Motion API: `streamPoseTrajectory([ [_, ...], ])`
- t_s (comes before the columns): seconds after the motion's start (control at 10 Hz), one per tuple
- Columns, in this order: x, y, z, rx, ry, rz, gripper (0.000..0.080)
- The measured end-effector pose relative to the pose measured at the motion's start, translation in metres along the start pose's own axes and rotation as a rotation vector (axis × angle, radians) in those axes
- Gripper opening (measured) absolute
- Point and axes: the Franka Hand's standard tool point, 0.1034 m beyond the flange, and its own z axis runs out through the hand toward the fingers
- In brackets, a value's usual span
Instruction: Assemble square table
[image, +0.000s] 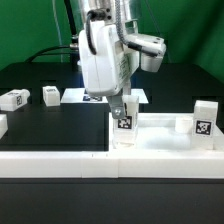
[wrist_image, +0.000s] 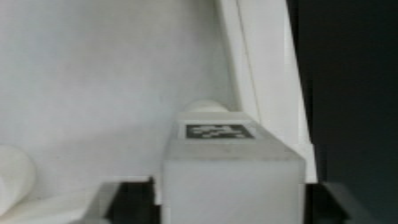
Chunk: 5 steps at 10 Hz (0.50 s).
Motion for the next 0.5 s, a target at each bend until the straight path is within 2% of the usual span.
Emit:
streamPoseTrajectory([
  [0.1,-0.0007,0.0002,0.0002,0.0,0.0,-0.005,0.0544],
  [0.2,-0.0025,0.0012,0.0009,-0.007,0.018,-0.191,0.0544],
  [0.3,-0.0032,0.0013,0.002,-0.012,0.03,-0.411,0.0628],
  [0.5,-0.0011,0.0009,0.0032,-0.009,0.033,-0.581,0.0646],
])
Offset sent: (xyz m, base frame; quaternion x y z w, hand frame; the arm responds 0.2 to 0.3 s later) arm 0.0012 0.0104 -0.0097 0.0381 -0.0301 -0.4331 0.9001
